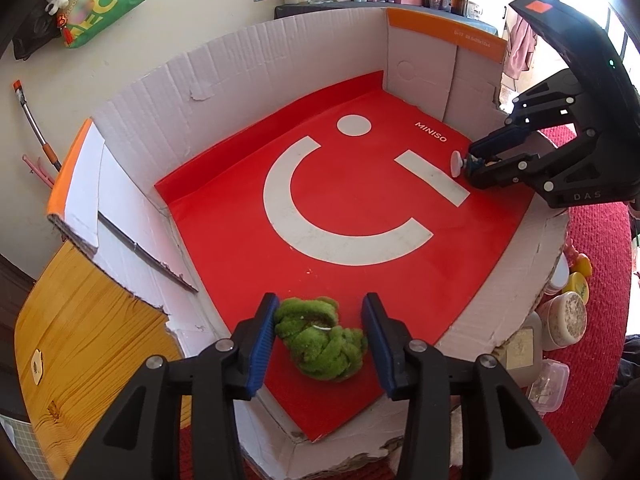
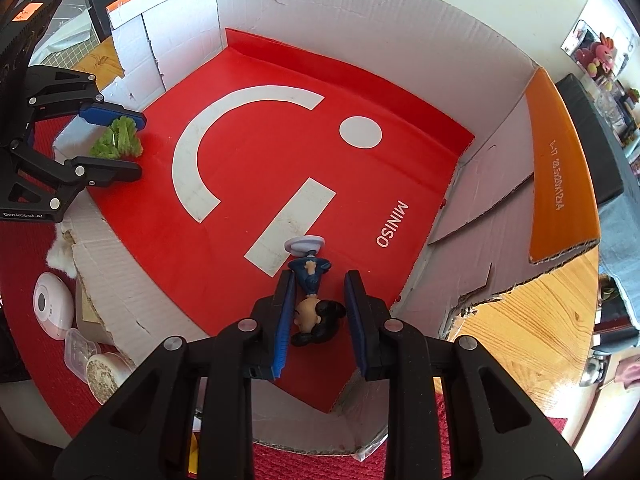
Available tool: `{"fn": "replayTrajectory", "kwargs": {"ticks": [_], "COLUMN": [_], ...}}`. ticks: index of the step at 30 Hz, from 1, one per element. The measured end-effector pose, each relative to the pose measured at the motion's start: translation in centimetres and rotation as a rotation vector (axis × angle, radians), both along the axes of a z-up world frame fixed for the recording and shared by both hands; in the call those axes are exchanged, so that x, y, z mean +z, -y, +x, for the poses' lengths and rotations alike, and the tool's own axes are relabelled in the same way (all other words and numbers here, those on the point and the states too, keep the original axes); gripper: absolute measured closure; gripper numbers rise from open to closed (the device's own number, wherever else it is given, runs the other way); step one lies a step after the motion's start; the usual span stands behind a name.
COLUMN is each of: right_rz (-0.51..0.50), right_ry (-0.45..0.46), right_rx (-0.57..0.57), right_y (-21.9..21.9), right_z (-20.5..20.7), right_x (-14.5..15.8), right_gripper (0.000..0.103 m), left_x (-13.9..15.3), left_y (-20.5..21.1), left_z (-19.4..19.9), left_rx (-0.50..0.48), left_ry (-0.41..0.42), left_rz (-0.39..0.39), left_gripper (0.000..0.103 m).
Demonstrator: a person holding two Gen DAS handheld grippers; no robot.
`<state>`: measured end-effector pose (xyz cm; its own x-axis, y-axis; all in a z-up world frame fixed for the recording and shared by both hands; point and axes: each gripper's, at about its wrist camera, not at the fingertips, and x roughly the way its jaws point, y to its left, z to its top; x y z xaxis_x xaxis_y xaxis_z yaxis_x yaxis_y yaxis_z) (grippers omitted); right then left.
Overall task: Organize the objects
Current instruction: 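Carry the green scrunchie into the orange box with the left tool while the right tool carries the figurine in, then open the left tool to drop the scrunchie while the right tool releases the figurine in the box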
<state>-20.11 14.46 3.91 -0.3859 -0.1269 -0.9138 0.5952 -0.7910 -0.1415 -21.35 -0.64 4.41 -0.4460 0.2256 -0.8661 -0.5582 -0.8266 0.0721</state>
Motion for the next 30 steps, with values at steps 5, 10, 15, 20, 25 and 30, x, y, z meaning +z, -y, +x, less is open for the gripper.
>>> {"fn": "replayTrajectory", "kwargs": {"ticks": [5,10,15,20,25,30], "right_rz": [-0.001,-0.001,-0.001,-0.003,-0.007,-0.005], "right_ry": [0.001,0.002,0.007,0.012,0.015,0.007], "right_rx": [-0.001,-0.001,-0.003,-0.005,0.004,0.019], "right_y": [0.1,0.1,-0.2,-0.5,-0.8,-0.8], "right_z": [0.0,0.0,0.5,1.2,1.9,3.4], "right_x": [-0.1,-0.1,-0.1,-0.2,-0.2,-0.2], "right_gripper": [0.079,0.079,0.078,0.078,0.066,0.050], "left_x": [0.0,0.0,0.0,0.0,0.1,0.2], "left_y": [-0.5,-0.7,-0.6,-0.7,-0.7,-0.6], "left_z": [0.3,0.3,0.3,0.4,0.6,0.7], "left_rx": [-0.011,-0.007,-0.008,-0.008,-0.007,-0.001], "left_ry": [-0.009,-0.007,-0.008,-0.009,-0.007,-0.008], "left_rz": [-0.006,0.001,0.002,0.006,0.013,0.021], "left_gripper": [0.047,0.047,0.045,0.044,0.044,0.044]}}
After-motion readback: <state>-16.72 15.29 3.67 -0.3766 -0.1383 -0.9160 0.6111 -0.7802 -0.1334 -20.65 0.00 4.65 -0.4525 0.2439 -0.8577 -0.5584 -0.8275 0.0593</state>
